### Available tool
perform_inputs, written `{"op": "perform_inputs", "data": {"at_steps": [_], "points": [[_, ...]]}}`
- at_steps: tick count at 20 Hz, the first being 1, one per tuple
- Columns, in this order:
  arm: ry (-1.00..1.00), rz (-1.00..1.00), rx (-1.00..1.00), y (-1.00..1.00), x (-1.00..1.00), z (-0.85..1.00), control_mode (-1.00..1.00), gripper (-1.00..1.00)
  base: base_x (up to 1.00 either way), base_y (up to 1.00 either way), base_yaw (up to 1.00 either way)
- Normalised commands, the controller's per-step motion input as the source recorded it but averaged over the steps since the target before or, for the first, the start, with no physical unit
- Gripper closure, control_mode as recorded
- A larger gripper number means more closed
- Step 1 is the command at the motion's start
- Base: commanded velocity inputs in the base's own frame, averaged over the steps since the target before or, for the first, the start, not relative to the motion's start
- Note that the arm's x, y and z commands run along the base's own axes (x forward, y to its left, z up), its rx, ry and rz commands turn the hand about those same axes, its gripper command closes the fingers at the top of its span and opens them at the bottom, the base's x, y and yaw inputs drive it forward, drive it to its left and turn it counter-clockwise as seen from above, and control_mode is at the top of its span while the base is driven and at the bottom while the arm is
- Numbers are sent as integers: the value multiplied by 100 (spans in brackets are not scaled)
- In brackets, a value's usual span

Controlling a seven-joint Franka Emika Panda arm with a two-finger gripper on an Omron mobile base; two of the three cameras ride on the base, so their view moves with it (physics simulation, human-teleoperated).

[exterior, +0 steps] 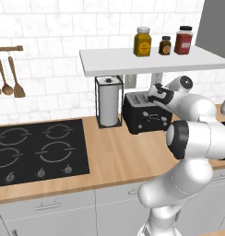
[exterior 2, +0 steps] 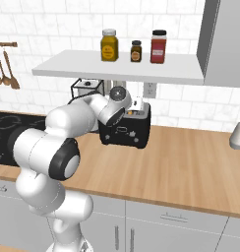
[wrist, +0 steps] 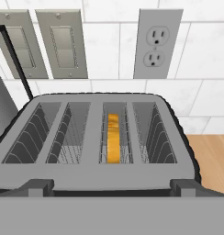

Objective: Start the toaster. Once the lever pops up, take the bread to the plate on the dining counter.

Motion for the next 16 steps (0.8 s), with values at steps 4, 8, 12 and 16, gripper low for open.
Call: {"op": "perform_inputs", "data": {"at_steps": [4,8,12,16], "points": [[0,0,0,0,0,0,-100,-100,0,0,0],[0,0,0,0,0,0,-100,-100,0,0,0],[0,0,0,0,0,0,-100,-100,0,0,0],[0,0,0,0,0,0,-100,-100,0,0,0]]}}
